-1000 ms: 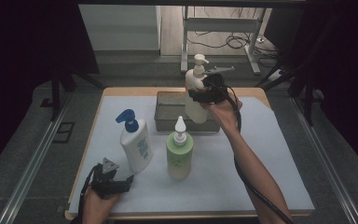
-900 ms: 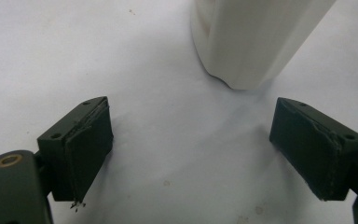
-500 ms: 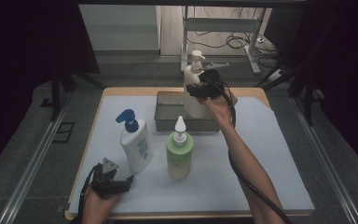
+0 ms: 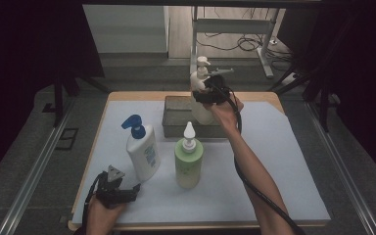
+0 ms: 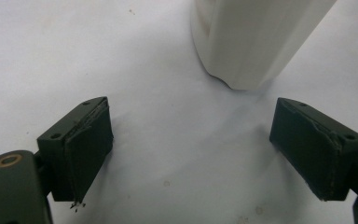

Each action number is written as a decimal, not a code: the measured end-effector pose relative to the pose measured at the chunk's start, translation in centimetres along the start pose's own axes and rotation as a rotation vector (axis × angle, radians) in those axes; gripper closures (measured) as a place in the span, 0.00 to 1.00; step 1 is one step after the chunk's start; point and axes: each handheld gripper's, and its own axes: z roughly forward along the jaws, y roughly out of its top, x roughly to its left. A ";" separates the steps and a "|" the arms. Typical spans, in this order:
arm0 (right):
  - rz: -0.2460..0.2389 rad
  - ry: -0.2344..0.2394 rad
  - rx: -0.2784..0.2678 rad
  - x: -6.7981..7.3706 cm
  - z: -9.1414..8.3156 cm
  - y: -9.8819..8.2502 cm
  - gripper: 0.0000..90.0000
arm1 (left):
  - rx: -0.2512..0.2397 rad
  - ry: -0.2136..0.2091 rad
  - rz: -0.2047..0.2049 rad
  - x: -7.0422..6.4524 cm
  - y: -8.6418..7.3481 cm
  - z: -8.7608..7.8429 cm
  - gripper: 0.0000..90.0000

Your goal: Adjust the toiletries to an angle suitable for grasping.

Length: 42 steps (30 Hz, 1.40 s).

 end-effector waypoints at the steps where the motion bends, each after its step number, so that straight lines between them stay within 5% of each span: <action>1: 0.000 0.000 0.001 0.0 0.1 -0.2 0.41 | 0.000 0.000 0.000 0.0 0.0 0.0 0.14; 42: 0.012 0.028 0.076 0.3 1.0 -5.2 0.41 | 0.003 0.004 0.005 0.0 0.0 0.0 0.14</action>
